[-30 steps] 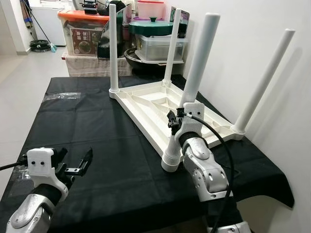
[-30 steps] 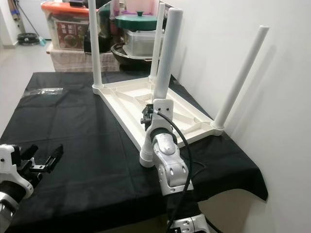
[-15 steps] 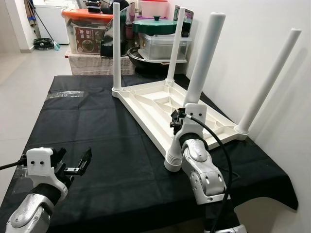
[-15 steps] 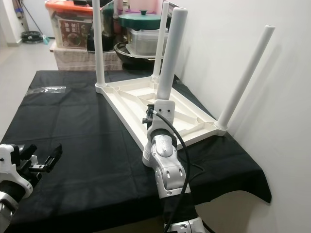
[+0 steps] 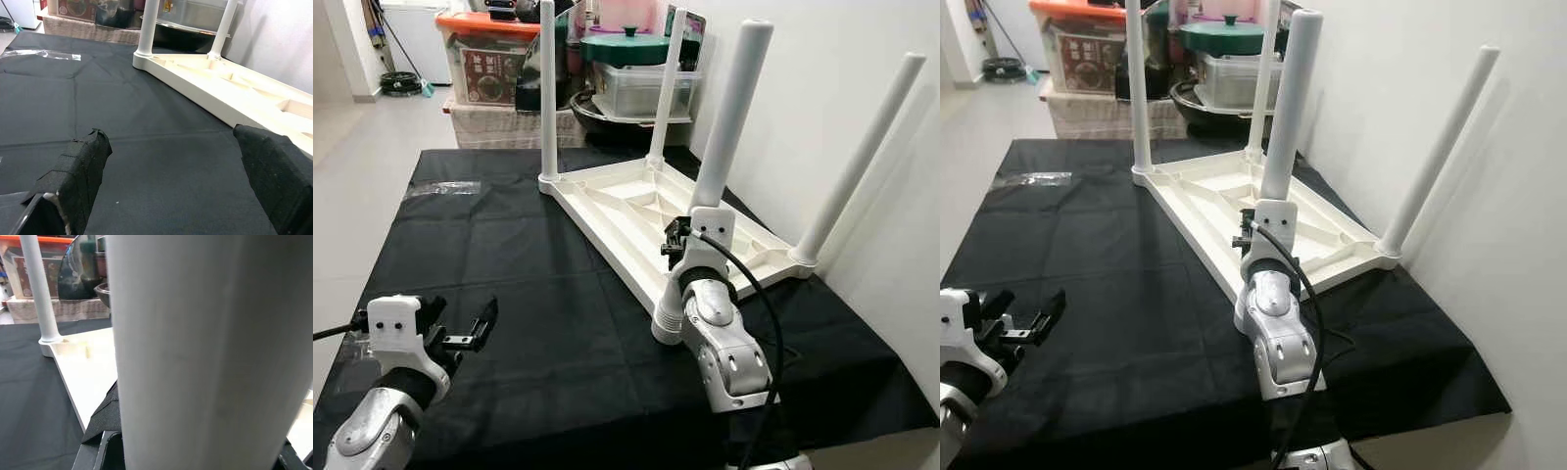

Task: Building children table

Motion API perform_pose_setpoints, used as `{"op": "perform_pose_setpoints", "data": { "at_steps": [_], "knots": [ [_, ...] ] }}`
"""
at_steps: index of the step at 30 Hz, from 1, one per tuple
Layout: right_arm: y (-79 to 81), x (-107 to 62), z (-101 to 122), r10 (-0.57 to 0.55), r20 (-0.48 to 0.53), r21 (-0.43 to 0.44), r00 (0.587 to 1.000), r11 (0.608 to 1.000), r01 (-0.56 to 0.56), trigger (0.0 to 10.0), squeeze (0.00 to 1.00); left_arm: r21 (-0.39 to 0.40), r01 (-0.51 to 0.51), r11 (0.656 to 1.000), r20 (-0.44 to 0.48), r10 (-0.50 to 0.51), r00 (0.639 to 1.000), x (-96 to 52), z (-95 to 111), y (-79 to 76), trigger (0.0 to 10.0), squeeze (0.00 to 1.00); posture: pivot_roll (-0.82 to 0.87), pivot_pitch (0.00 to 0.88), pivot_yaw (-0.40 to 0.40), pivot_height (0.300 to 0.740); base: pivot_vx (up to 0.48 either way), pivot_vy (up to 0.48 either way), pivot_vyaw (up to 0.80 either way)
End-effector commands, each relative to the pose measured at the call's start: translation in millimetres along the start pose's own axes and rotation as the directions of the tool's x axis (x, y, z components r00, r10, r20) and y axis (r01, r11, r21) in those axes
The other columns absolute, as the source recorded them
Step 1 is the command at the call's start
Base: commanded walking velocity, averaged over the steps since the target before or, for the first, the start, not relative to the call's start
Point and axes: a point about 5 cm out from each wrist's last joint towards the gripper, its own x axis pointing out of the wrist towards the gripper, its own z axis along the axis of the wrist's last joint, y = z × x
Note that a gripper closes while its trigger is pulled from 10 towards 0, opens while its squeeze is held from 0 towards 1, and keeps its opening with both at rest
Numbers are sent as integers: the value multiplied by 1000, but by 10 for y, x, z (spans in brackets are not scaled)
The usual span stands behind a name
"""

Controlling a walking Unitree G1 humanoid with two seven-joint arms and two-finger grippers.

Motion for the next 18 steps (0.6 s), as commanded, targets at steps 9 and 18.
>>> {"op": "perform_pose_setpoints", "data": {
  "at_steps": [9,18],
  "knots": [
    [-181,-11,-338,-102,-166,-39,981,995,97,10000,0,8,12,1000,-7,-12,1000,24,-24,3,10000,0,-5,0,-81,740,0,0,0],
    [-235,-6,-379,-129,-187,-24,974,992,127,10000,0,10,14,1000,-13,-14,1000,27,-35,9,10000,0,-4,0,-81,740,0,0,0]
  ]
}}
